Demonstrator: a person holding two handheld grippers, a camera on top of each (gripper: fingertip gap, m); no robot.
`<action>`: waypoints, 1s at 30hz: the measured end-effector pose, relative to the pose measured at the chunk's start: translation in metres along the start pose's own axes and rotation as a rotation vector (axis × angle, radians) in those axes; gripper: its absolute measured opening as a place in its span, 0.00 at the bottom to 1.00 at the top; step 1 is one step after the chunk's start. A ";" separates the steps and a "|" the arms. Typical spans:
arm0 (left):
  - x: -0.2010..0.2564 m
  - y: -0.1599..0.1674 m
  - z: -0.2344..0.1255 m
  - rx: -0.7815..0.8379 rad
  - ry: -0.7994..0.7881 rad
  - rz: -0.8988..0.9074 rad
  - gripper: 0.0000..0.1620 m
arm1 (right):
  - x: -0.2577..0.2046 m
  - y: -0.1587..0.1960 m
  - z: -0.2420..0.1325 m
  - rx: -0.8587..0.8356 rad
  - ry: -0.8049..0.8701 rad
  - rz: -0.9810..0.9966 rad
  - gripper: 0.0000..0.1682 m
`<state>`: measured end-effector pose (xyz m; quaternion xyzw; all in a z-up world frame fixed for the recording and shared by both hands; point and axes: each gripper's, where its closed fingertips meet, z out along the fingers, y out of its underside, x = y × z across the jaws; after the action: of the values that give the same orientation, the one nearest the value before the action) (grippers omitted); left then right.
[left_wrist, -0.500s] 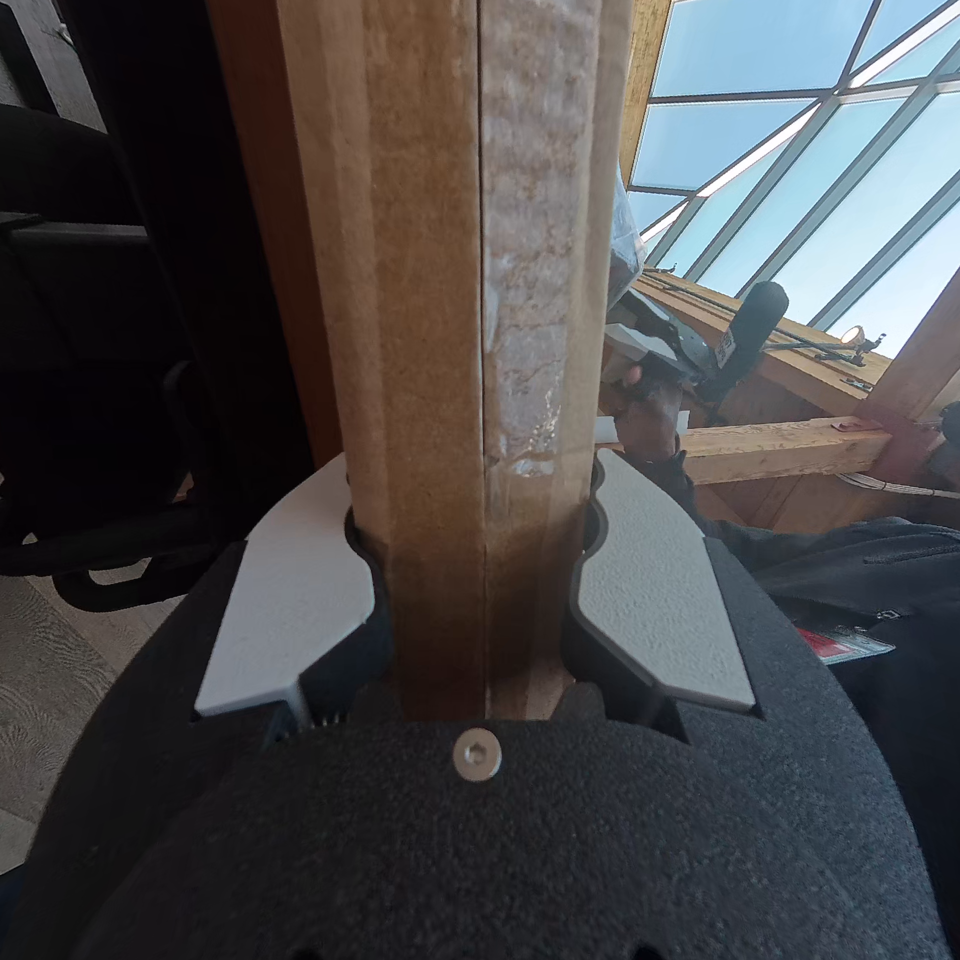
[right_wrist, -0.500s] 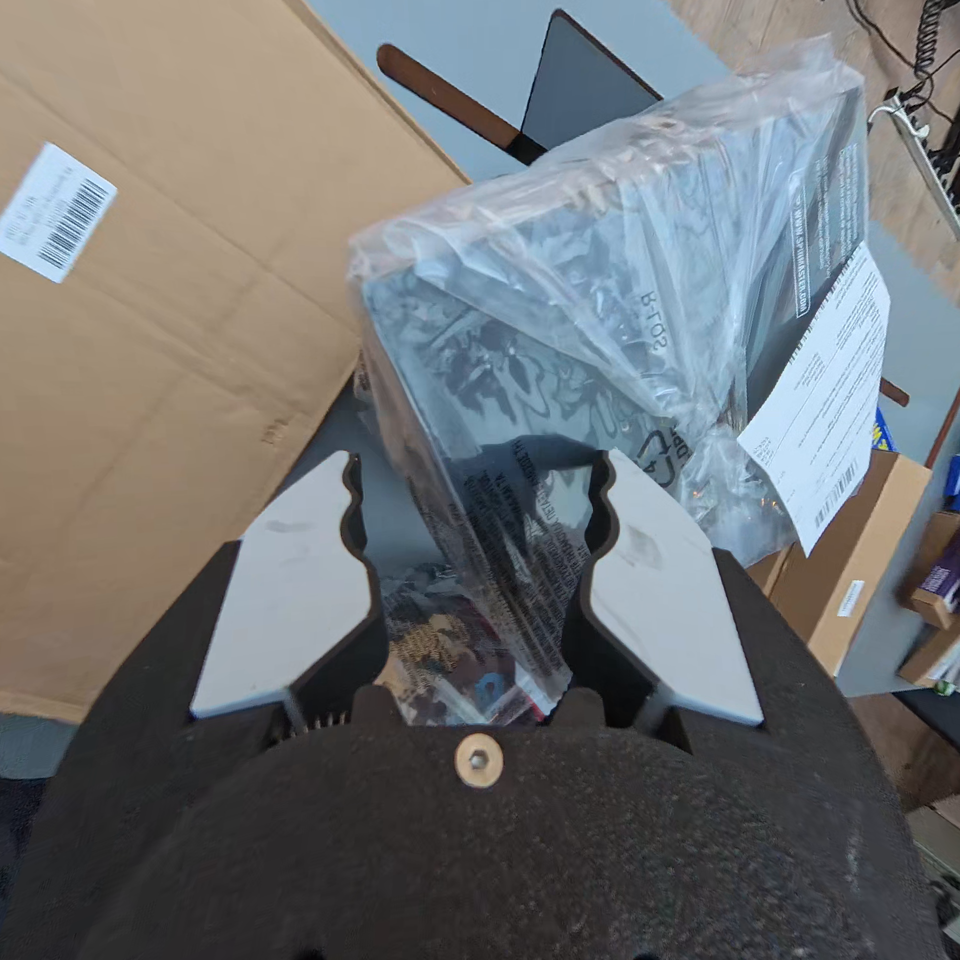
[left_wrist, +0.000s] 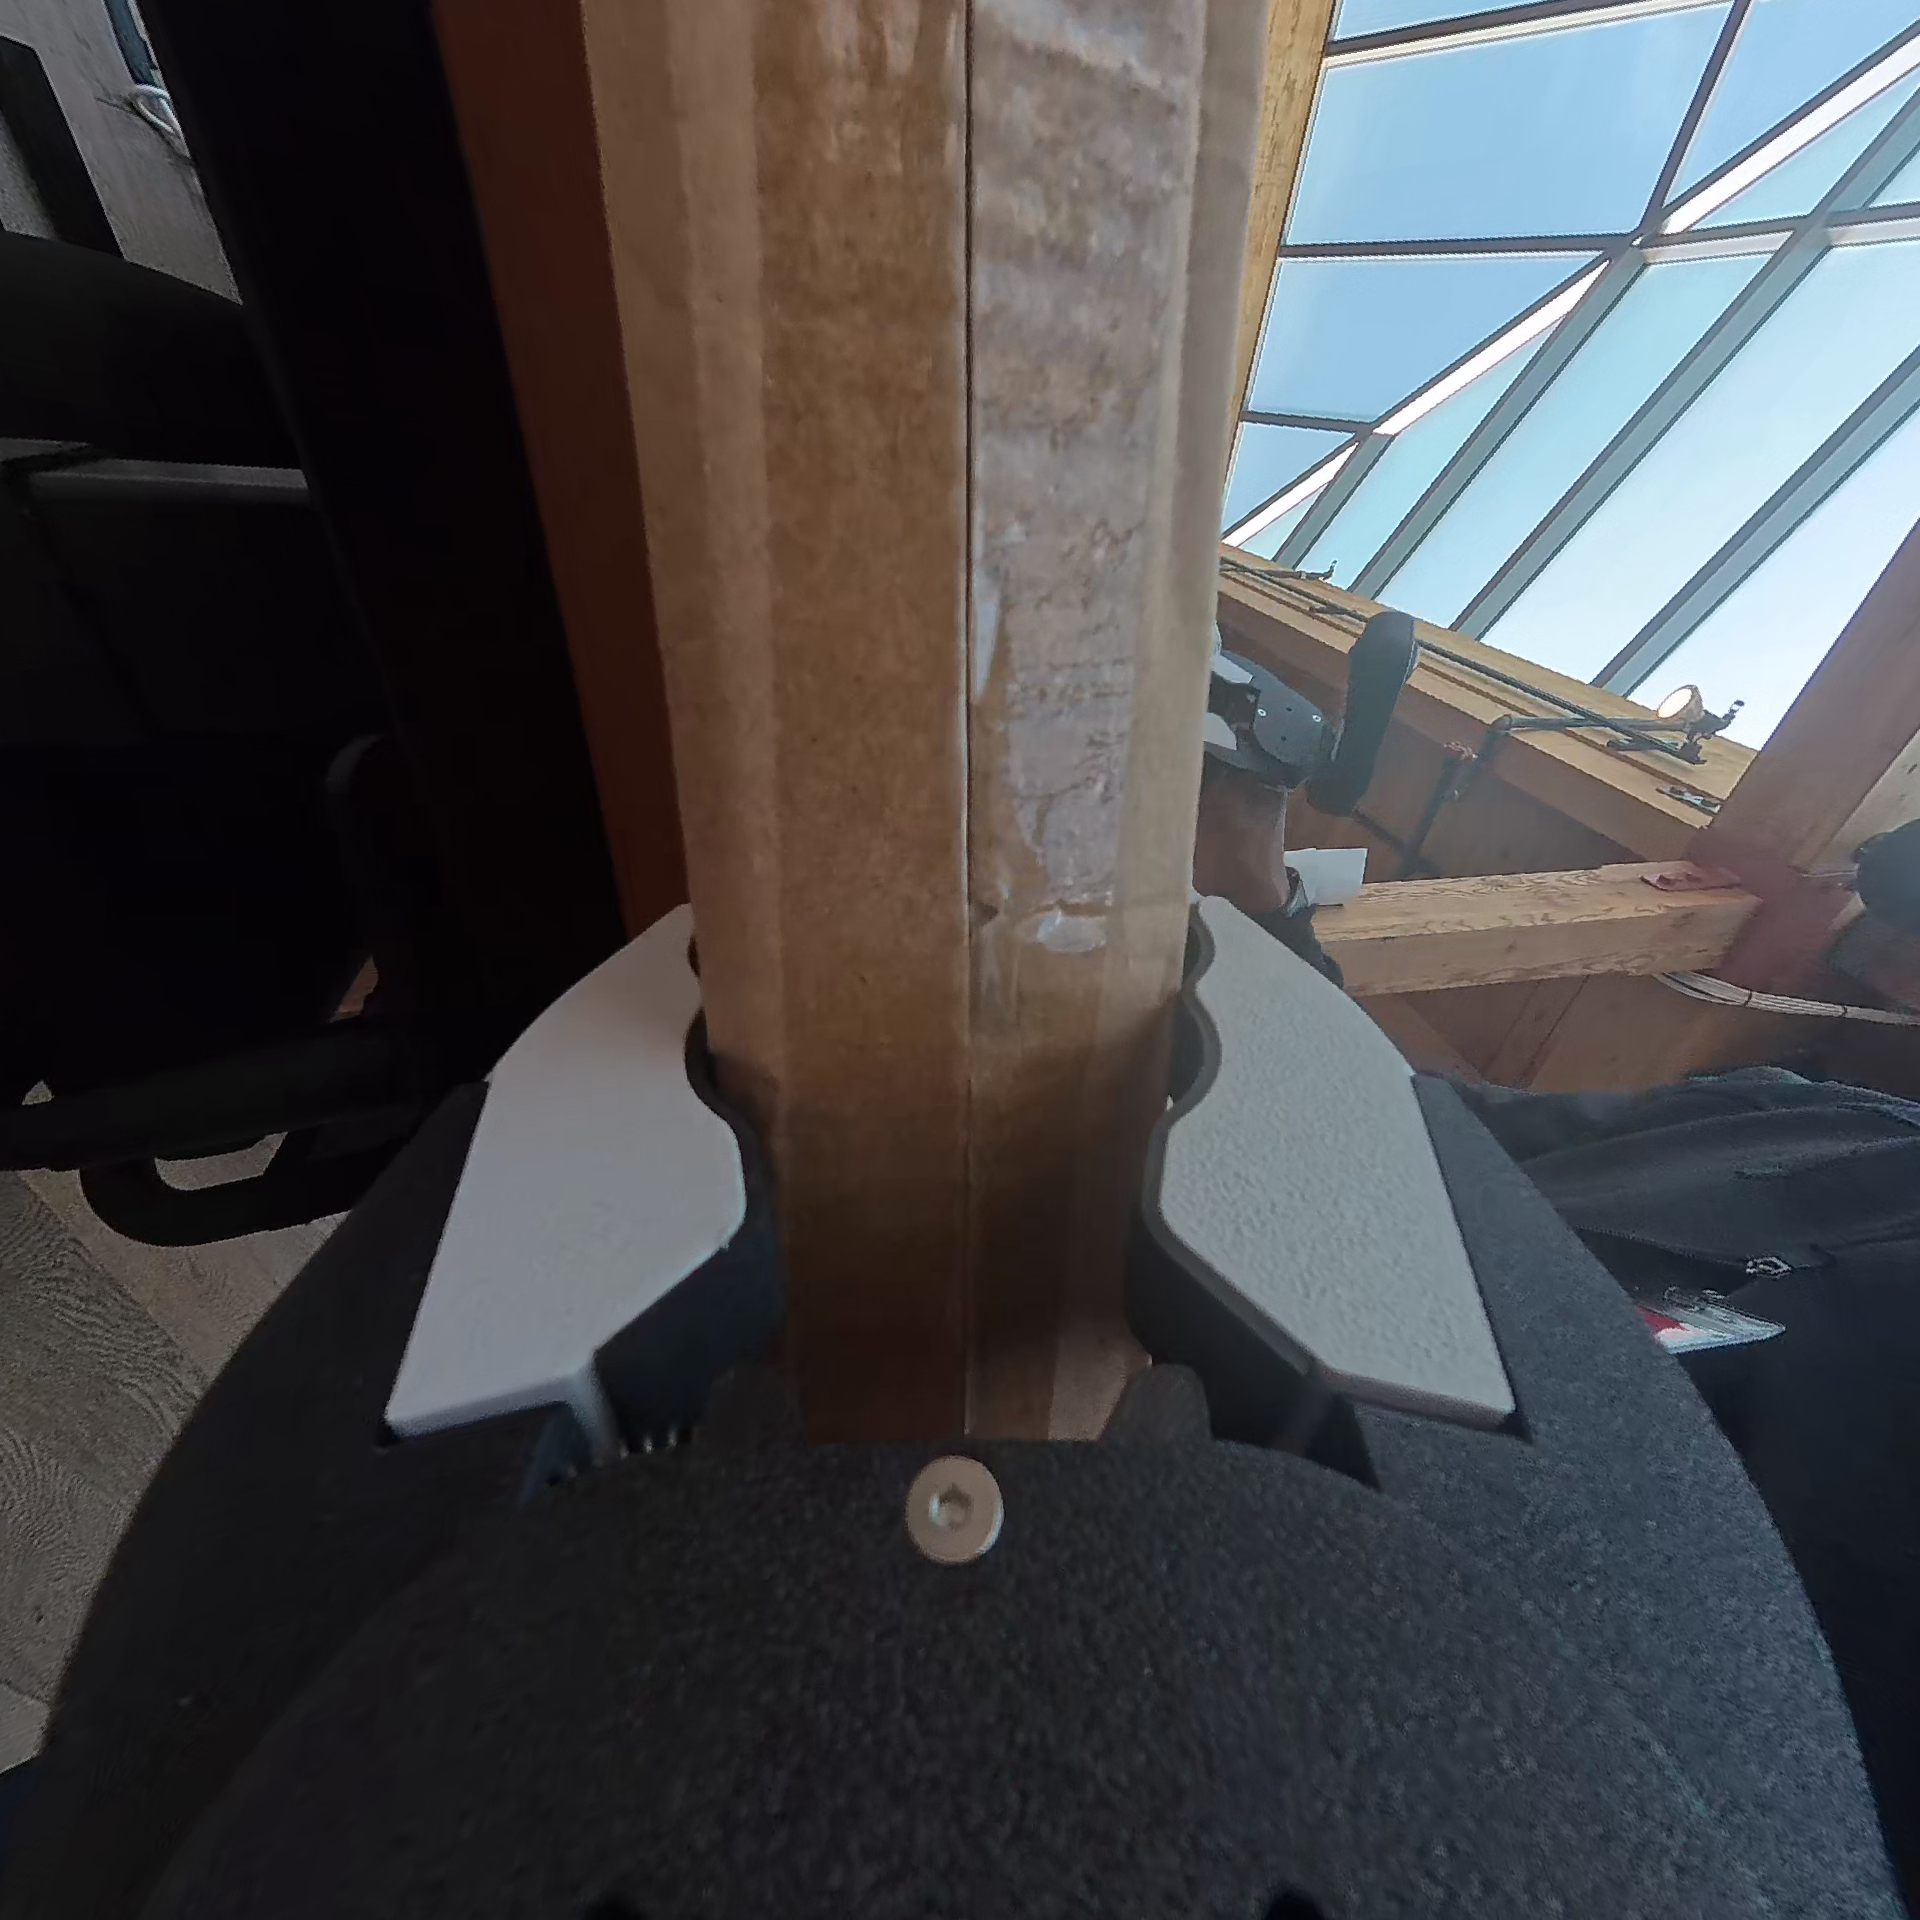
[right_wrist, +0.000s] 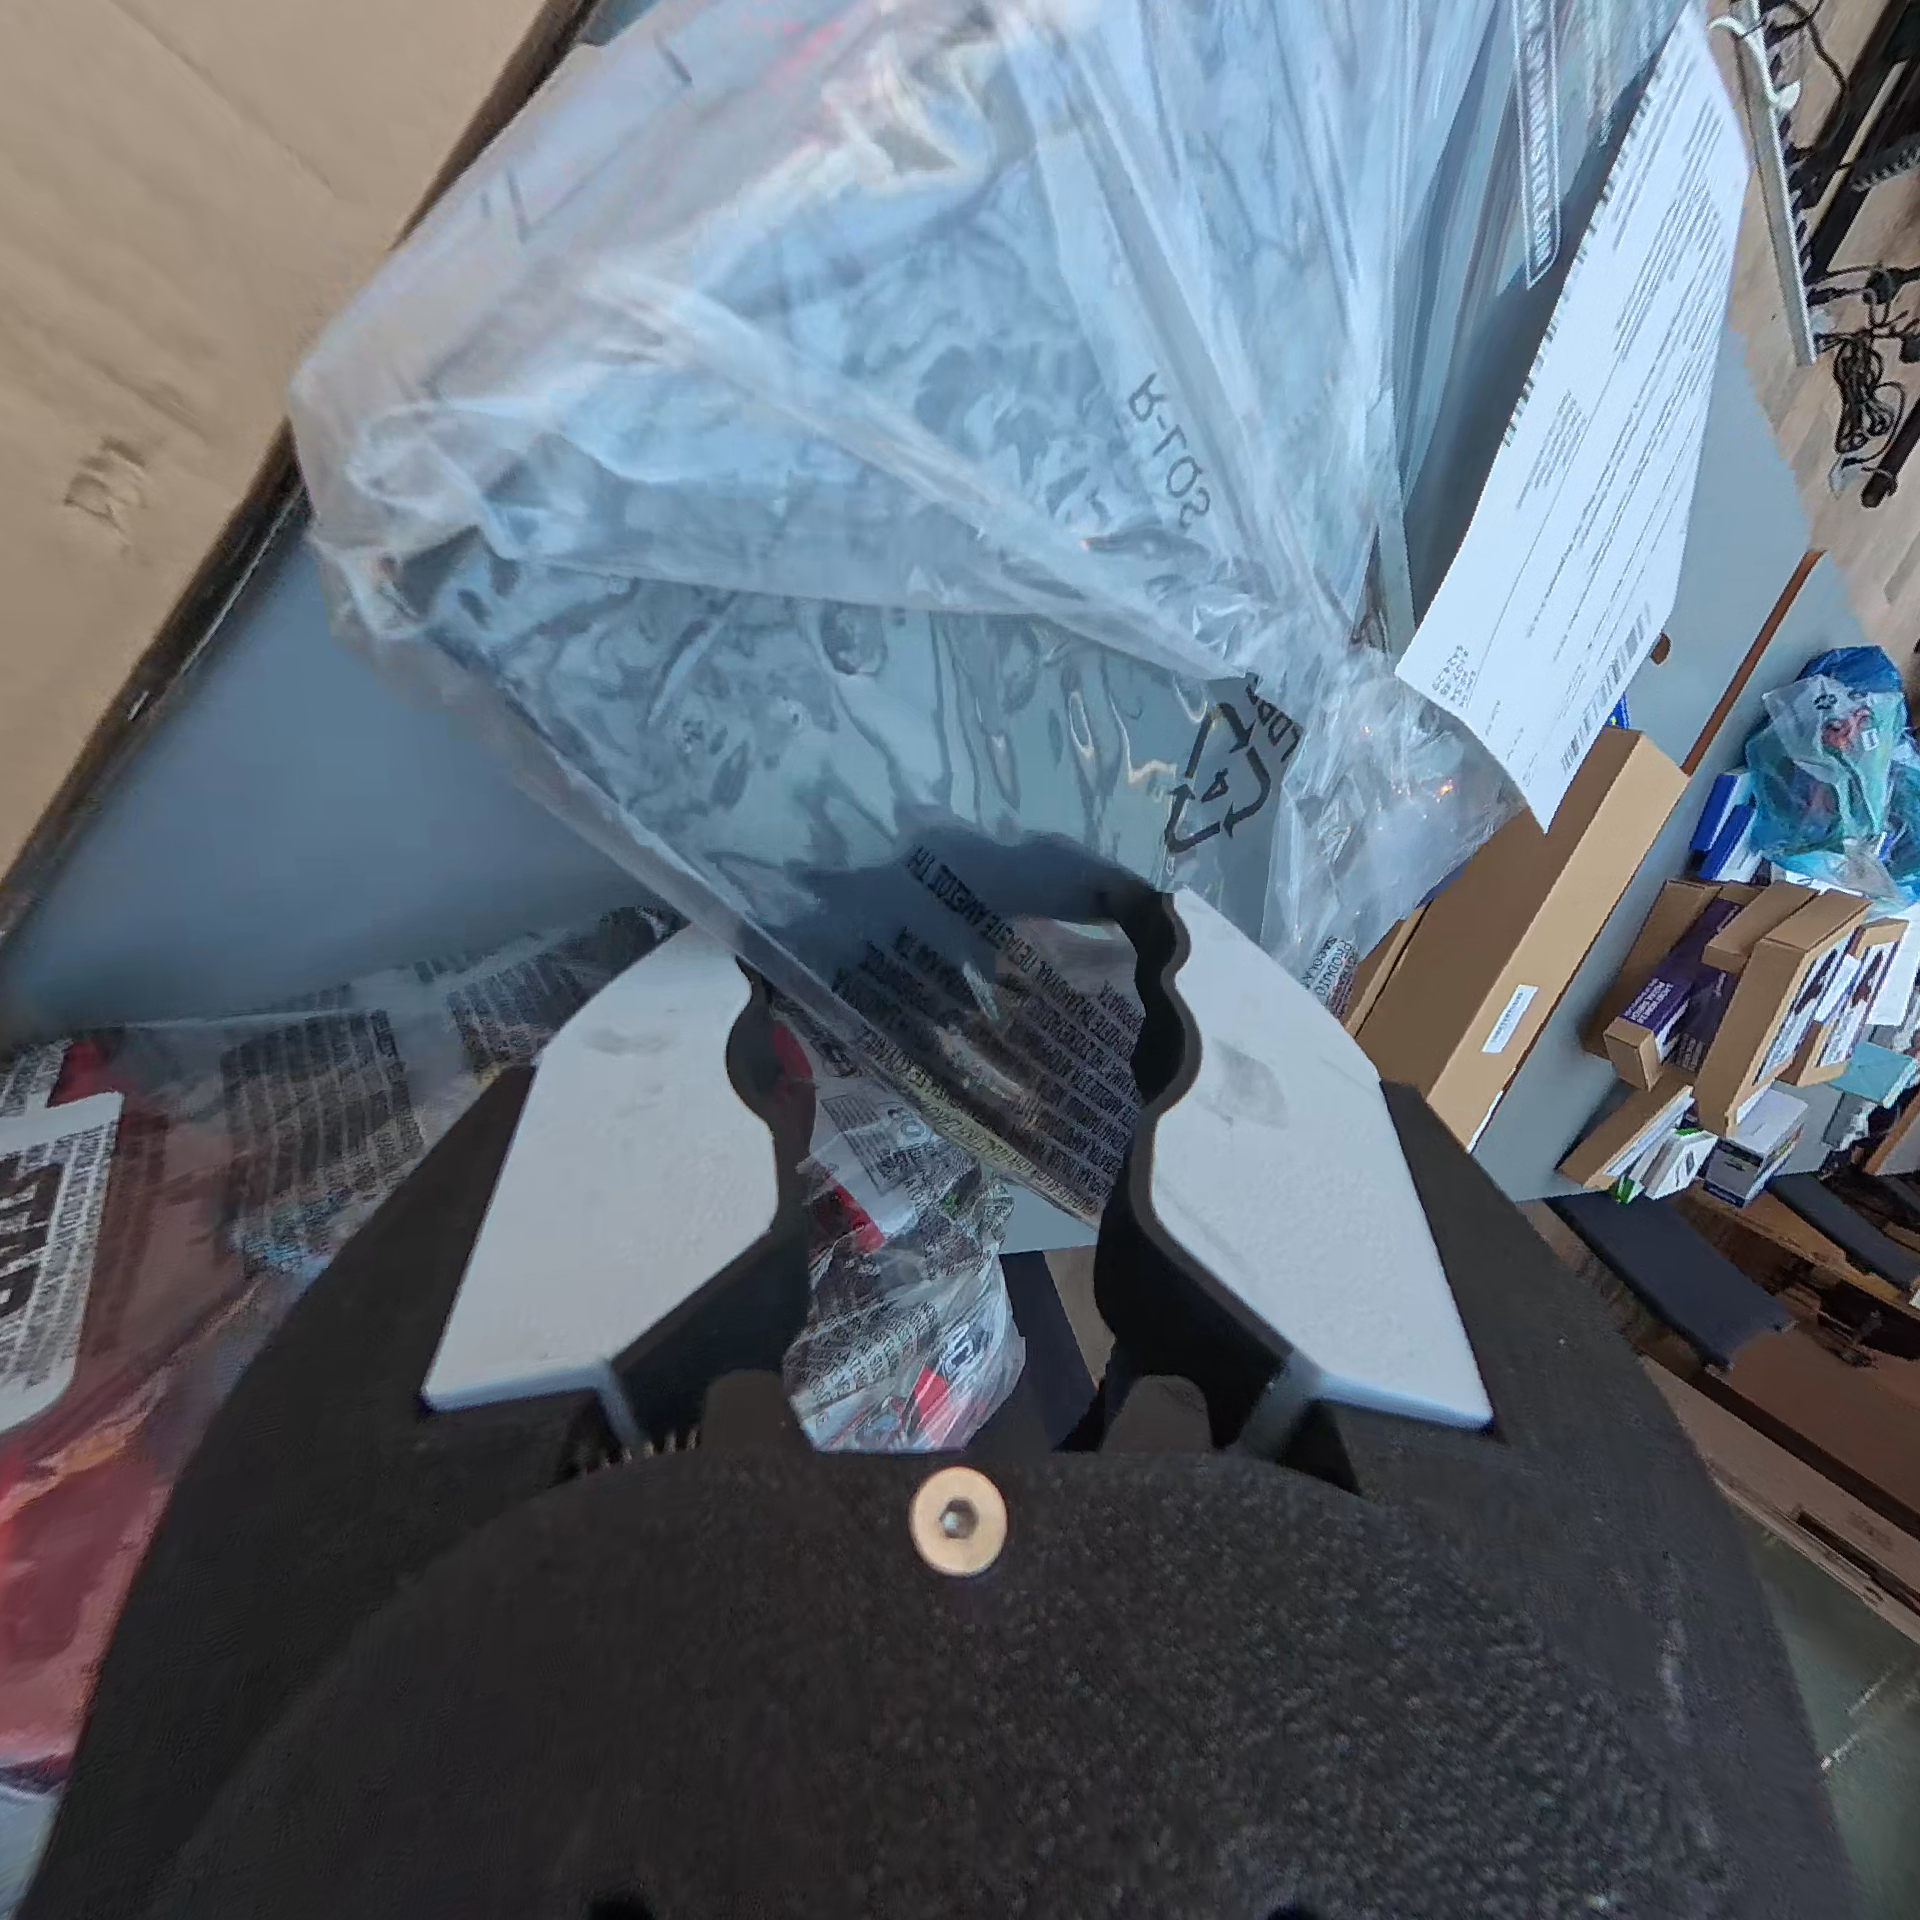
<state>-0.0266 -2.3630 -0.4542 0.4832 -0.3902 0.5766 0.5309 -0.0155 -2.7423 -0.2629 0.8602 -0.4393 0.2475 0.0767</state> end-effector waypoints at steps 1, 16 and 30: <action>0.000 0.000 0.000 0.001 0.000 -0.001 0.52 | -0.001 0.005 -0.001 -0.011 -0.004 0.007 0.41; 0.000 -0.001 0.000 0.000 0.014 -0.019 0.52 | -0.306 0.052 -0.059 0.038 -0.331 -0.192 0.54; 0.000 -0.016 0.004 -0.003 0.014 -0.035 0.52 | -0.329 0.036 0.047 -0.070 -0.128 -0.417 0.72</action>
<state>-0.0105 -2.3649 -0.4541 0.4852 -0.3788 0.5698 0.5444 -0.1890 -2.5438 -0.4686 0.9432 -0.2641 0.1559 0.1281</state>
